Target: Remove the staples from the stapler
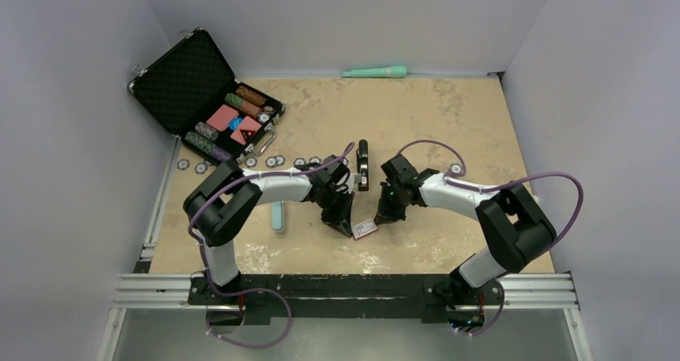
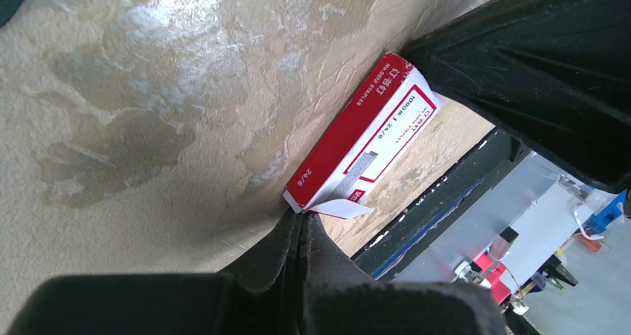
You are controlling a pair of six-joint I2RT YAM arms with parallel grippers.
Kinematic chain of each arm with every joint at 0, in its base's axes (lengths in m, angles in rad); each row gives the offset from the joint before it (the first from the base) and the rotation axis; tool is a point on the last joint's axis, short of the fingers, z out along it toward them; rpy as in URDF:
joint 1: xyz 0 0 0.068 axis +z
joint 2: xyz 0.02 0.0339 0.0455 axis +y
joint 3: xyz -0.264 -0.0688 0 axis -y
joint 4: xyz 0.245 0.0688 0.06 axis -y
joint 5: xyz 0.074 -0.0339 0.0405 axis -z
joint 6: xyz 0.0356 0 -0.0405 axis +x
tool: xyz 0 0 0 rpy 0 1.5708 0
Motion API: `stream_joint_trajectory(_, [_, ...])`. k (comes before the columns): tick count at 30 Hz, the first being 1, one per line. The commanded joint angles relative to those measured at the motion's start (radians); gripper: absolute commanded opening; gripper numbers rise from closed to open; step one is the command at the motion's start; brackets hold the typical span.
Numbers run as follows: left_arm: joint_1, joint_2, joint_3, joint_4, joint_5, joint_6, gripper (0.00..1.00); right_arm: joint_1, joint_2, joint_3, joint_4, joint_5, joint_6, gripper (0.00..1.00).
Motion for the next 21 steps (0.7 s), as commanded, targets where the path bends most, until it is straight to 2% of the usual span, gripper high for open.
stream_joint_trajectory(1, [-0.003, -0.026, -0.004, 0.011, -0.070, 0.031, 0.00, 0.023, 0.052, -0.022, -0.006, 0.002, -0.019, 0.00])
stream_joint_trajectory(7, [-0.003, -0.062, -0.028, 0.013, -0.118, 0.022, 0.00, 0.024, 0.058, -0.064, 0.010, -0.044, 0.007, 0.00])
stream_joint_trajectory(21, [0.016, -0.062, -0.012, 0.002, -0.130, 0.012, 0.00, 0.033, 0.091, -0.098, 0.040, -0.095, 0.053, 0.01])
